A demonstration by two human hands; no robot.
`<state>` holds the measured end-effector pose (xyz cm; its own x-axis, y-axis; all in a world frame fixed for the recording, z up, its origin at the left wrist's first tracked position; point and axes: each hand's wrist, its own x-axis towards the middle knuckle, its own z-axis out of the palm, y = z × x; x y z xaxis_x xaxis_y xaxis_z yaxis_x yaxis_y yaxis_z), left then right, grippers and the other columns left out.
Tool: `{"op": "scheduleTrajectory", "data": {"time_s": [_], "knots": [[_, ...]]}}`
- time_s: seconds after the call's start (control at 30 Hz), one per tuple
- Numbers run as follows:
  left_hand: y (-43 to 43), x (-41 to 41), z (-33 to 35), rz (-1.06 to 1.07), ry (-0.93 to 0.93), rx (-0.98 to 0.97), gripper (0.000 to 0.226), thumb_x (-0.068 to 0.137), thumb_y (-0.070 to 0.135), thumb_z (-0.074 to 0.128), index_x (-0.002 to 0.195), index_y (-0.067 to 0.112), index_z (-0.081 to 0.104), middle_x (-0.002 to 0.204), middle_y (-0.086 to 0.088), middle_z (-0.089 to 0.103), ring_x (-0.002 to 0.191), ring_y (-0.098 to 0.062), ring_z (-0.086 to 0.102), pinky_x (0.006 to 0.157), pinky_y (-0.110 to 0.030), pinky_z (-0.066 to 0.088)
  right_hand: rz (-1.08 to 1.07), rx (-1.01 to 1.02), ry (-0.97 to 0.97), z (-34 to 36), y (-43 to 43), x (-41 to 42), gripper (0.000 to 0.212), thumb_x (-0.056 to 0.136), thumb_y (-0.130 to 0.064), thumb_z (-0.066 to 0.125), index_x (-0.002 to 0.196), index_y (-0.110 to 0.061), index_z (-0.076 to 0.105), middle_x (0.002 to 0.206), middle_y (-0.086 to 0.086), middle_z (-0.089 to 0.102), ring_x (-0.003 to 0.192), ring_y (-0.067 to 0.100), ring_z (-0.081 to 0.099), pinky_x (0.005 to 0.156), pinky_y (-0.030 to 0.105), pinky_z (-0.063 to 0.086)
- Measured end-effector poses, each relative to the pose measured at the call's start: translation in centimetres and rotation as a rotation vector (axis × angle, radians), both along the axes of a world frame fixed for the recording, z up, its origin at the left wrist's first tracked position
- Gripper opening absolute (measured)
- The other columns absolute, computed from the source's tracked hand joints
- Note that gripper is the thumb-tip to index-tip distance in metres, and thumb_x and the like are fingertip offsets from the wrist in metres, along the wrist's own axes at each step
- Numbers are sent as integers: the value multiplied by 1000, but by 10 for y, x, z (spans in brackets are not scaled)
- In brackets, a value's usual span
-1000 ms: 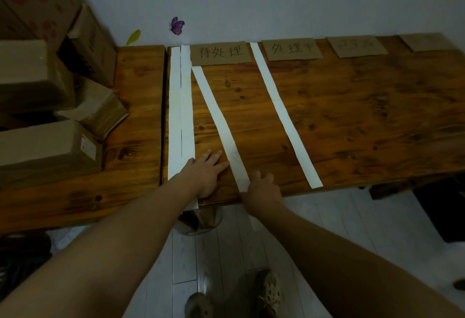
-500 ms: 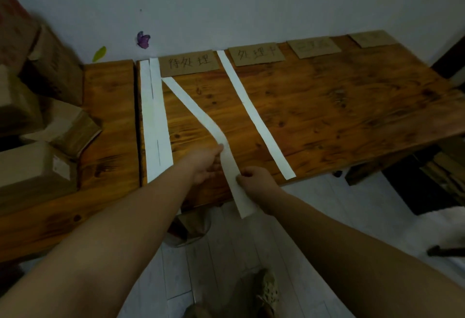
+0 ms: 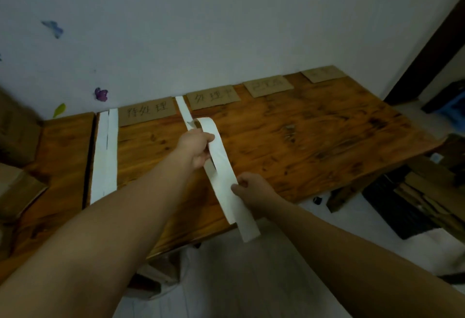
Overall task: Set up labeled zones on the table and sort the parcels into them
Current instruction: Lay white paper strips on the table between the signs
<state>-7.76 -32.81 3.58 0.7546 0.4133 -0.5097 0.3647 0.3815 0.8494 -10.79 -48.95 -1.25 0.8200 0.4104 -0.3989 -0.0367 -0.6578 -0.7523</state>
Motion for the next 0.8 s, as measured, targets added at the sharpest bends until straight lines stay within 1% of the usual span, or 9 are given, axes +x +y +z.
{"op": "scheduleTrajectory", "data": {"time_s": [0.07,0.17,0.27,0.37,0.43,0.5,0.6,0.67,0.8], "knots": [[-10,21,12,16,-44,-5,46,93,-1,51,138,6,41,104,-14,61,88,-23,63,81,-38,55,19,-54,-6,1,-23,17,15,98,-22,54,83,-20,51,78,-4,49,67,7,47,61,17,41],[-20,55,25,0,-61,39,37,92,2,52,129,0,48,108,-19,64,94,-29,66,84,-44,55,37,-110,21,2,-56,44,21,97,-22,55,77,-22,48,74,-3,47,64,7,45,59,17,39],[-36,90,29,-41,-73,60,36,93,1,52,128,-1,46,110,-18,62,95,-29,65,86,-45,55,-12,-65,27,6,-67,75,12,97,-27,55,87,-24,50,77,-6,48,66,6,48,56,16,37],[-49,130,27,-99,-88,72,39,94,0,51,132,2,43,111,-17,60,88,-25,65,74,-39,55,-25,-15,-11,7,-63,110,11,98,-29,54,107,-22,53,78,-12,42,69,2,45,60,16,37],[-49,161,25,-111,-95,74,40,94,0,50,133,1,42,114,-18,59,85,-23,65,71,-38,55,-21,-47,-10,4,-63,134,11,98,-28,53,107,-21,54,81,-10,46,70,3,47,61,16,40],[-42,195,22,-92,-97,84,41,94,0,51,134,3,42,118,-17,58,88,-23,64,72,-38,55,-14,-112,-11,-2,-67,159,9,99,-28,52,99,-19,54,89,-3,54,76,8,52,64,18,42],[-28,246,18,-85,-82,129,44,92,0,52,135,5,42,123,-16,56,101,-29,60,77,-40,55,-29,-165,11,-8,-70,198,24,100,-28,50,119,-15,55,116,3,58,93,14,56,72,21,45],[-21,276,15,-94,-86,148,40,92,-2,52,130,5,44,118,-14,57,100,-28,60,81,-40,54,-23,-172,32,-12,-69,223,29,101,-26,48,127,-13,52,124,4,56,101,16,56,83,27,49],[-20,319,4,-121,-65,215,37,90,-3,53,124,8,49,113,-12,60,96,-28,62,89,-44,53,-5,-181,51,-24,-62,262,33,101,-21,48,133,-15,50,134,5,54,119,21,54,98,34,47]]}}
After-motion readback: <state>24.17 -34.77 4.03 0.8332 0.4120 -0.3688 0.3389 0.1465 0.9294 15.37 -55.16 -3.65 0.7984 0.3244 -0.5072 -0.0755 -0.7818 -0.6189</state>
